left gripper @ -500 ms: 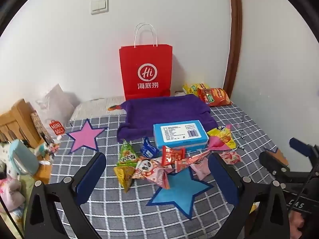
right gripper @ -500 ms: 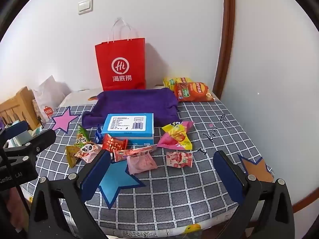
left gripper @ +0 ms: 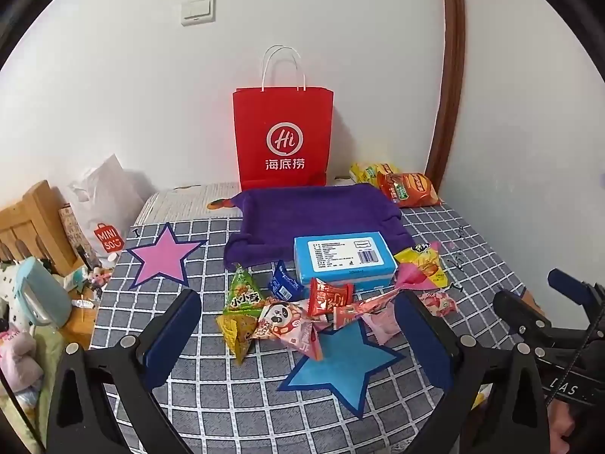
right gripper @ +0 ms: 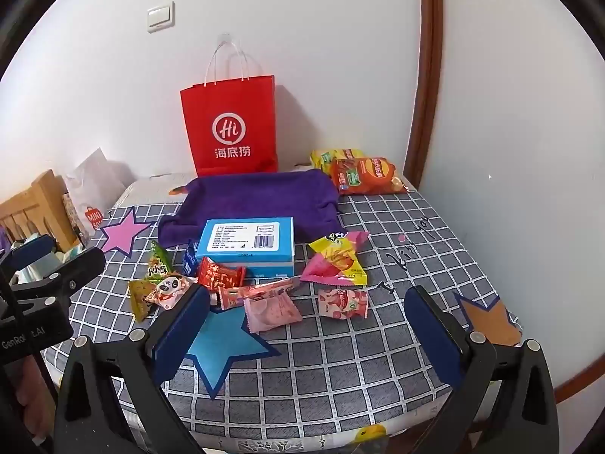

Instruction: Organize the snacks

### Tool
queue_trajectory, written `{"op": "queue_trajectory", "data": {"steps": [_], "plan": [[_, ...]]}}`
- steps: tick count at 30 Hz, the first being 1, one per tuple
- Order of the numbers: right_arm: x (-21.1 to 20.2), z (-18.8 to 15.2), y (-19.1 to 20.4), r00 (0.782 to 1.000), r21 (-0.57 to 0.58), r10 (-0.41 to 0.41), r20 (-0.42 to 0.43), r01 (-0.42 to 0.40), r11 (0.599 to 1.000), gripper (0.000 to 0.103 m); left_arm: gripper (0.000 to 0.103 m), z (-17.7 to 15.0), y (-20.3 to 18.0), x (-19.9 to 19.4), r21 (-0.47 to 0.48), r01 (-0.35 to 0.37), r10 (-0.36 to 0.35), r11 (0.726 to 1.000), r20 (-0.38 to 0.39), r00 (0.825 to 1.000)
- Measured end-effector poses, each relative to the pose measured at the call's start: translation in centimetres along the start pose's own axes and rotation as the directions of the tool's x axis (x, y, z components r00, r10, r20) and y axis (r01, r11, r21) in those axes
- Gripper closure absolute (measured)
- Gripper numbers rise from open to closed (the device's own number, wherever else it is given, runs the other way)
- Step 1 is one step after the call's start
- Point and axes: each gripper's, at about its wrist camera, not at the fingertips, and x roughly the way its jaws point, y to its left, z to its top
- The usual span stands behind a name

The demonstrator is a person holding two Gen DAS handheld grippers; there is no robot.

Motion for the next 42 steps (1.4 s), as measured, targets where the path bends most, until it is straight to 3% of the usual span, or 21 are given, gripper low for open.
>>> {"op": "queue_trajectory", "data": {"steps": [42], "plan": [[-0.79,0.47,0.41,1.0,0.006,0.007,0.02,-0.007,1.0,0.001,0.001,-0.11,0.15,-0.33,0.005,-0.009,0.009,1.0,0.018,1.0]]}}
